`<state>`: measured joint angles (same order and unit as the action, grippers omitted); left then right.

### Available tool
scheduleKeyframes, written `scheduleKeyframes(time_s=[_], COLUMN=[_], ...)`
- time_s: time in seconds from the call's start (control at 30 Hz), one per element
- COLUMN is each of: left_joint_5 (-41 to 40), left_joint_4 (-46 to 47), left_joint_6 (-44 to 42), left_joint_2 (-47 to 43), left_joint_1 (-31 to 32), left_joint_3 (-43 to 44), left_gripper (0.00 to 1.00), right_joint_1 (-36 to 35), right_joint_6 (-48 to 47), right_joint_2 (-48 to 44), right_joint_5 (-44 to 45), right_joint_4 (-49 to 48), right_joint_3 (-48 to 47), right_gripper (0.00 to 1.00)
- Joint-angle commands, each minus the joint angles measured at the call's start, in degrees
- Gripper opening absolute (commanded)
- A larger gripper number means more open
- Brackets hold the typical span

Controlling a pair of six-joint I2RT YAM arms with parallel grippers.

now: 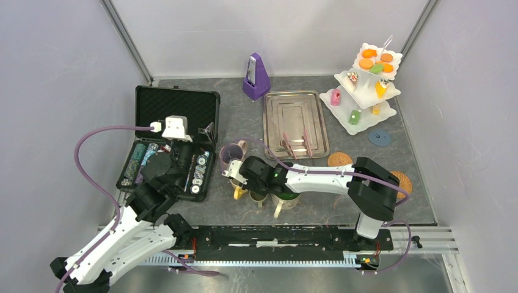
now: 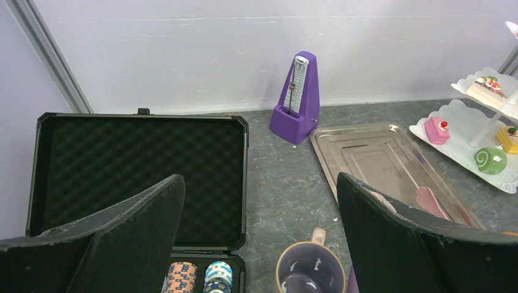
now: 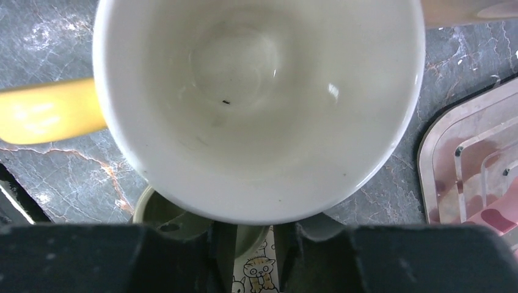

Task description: Serve the afternoon tea

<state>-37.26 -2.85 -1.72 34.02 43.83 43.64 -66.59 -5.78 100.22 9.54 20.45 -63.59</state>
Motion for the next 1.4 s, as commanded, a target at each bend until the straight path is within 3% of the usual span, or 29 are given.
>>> scheduleKeyframes(time_s=[0.0,0.2,0.4,0.7,0.93,1.03,1.2,1.3,1.37], left_joint_5=[-0.97,-0.36,-0.1,0.86,1.13,1.63,2.4,2.93,3.52], left_joint_4=[2.59,2.58,3.14,3.12,1.56,1.36,0.82,0.73,0.57], left_joint_6=[-1.59,-1.39,-1.44,-1.15,-0.84,-0.52,-0.05,0.21,0.52], left_joint_2=[0.32,0.73,0.77,1.32,1.23,1.12,0.49,0.08,0.1], left_joint_1=[-0.24,-0.24,-0.24,-0.23,-0.23,-0.23,-0.24,-0.25,-0.22], left_joint_3=[-0.21,-0.13,-0.1,0.34,0.57,0.75,1.2,1.19,1.45], left_gripper=[1.0,1.0,0.99,0.99,1.0,1.0,1.0,1.0,1.0], right_joint_1=[-0.3,-0.72,-1.4,-2.14,-2.06,-2.03,-0.58,7.01,15.59], right_joint_6=[-0.2,-0.02,0.15,2.01,5.1,5.72,11.63,16.75,19.04], right_joint_2=[-1.9,-4.12,-6.98,-15.5,-25.24,-32.08,-44.96,-50.22,-51.42], right_joint_5=[0.39,1.05,1.19,-2.58,-4.98,2.14,30.65,38.32,37.24], right_joint_4=[1.16,1.77,2.79,4.11,-0.1,-2.25,-4.72,-1.37,1.88], right_joint_3=[1.37,1.96,2.63,1.27,0.31,2.36,10.5,13.12,13.8], right_gripper=[0.28,0.1,0.03,0.0,0.0,0.0,0.0,0.0,0.0])
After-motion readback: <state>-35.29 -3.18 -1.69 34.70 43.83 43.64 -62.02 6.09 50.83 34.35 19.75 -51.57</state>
